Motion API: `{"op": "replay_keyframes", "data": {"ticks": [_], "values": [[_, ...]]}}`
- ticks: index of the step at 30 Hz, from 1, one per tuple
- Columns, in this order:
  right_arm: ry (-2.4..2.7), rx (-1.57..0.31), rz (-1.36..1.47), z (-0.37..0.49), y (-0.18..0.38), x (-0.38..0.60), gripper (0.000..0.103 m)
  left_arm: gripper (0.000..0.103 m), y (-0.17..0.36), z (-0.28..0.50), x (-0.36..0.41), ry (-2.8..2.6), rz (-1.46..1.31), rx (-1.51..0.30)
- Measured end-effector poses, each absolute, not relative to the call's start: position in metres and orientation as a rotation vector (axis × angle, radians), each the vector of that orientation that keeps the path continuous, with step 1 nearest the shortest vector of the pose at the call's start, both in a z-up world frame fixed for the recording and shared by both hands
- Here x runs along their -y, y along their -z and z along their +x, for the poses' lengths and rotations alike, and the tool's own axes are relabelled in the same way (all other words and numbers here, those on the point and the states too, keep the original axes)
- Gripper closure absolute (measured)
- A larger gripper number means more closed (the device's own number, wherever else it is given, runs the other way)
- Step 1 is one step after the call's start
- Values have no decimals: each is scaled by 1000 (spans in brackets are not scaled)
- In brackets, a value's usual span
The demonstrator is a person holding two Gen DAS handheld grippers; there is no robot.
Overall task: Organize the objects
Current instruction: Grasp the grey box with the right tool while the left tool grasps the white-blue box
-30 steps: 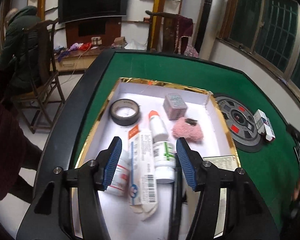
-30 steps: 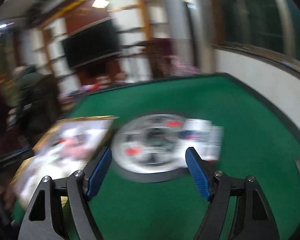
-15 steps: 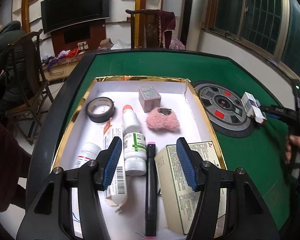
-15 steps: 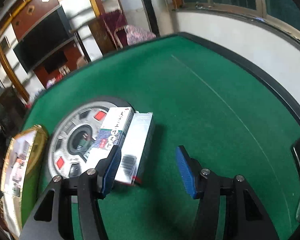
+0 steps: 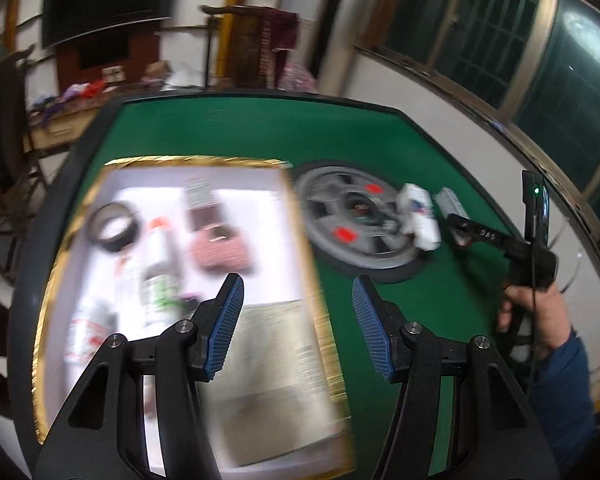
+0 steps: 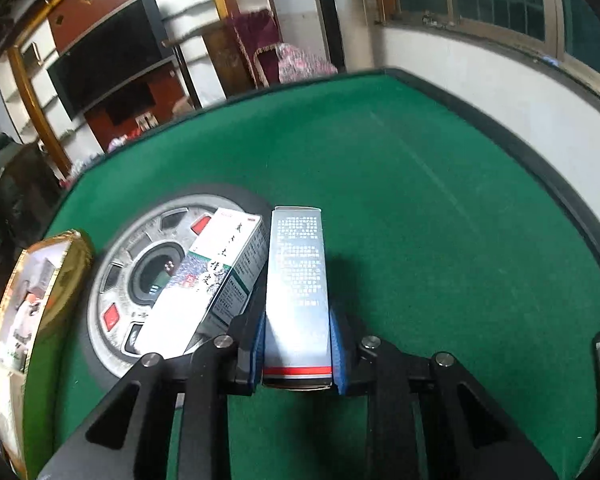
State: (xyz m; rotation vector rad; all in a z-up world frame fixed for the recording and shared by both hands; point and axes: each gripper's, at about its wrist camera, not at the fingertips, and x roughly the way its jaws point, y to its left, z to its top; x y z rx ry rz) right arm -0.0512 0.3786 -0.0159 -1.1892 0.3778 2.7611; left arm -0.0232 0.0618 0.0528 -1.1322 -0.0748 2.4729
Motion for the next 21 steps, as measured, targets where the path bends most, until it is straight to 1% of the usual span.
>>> {"op": "replay_keyframes", "data": {"ticks": [3,5,11,16,21], "values": [[-2793,-391,-1108,-30,4,-389,77,46,-66,-29,-111,-2434,-1125,-29],[-2804,-445,-1073,-21,2,-401,77,46,-68,-36,-145,-2401,-1138,-82],[-2803,-576,-1030,-16,0,-423,77,46,-51,-78,-237,-2302,-1246,-188],[-2833,-638,-1040,-21,-2,-423,76,46,-33,-122,-272,-2292,-1352,-202],[-2853,-689,-1032,-18,-6,-426,76,46,-20,-138,-298,-2263,-1377,-312]]}}
